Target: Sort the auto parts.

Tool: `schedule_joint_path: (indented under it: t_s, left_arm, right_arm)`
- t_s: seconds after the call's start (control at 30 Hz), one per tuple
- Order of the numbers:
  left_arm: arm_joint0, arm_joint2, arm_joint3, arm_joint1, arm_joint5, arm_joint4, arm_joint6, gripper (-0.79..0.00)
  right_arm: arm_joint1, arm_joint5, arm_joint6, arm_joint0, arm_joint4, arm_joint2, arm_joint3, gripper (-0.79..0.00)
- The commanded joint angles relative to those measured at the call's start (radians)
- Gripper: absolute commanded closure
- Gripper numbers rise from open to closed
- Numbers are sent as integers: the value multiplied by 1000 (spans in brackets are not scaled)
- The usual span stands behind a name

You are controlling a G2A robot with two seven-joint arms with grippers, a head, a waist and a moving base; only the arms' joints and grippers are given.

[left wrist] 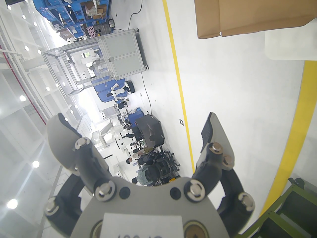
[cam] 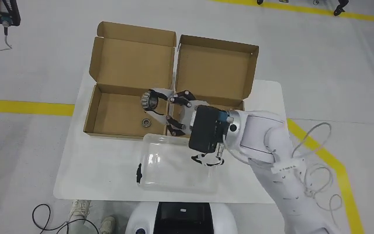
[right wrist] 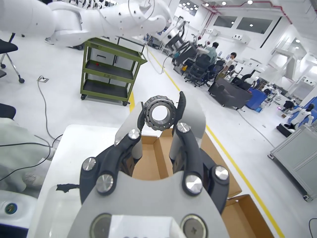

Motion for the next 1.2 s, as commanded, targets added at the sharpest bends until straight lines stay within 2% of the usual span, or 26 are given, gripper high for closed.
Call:
schedule_joint_path:
  t_s: [0.0,0.23,0.5,0.6,0.8,1.17]
  left_arm:
    - [0,0,0,0,0,0,0,-785]
    - [0,0,0,0,0,0,0,-785]
    - [0,0,0,0,0,0,0,-785]
    - [0,0,0,0,0,0,0,-785]
    - [0,0,0,0,0,0,0,-785]
    - [0,0,0,0,0,0,0,-785]
  right_arm:
    - [1,-16,0,-7,-3,-15,34,0]
    - [-1,-6,27,-9,-34,-70,139,0]
    - [-29,40,97,94,22,-167,335,0]
    - [-50,48,120,164,53,-221,436,0]
    - [-103,129,101,283,36,-330,599,0]
    - [-197,283,74,382,-12,-467,822,0]
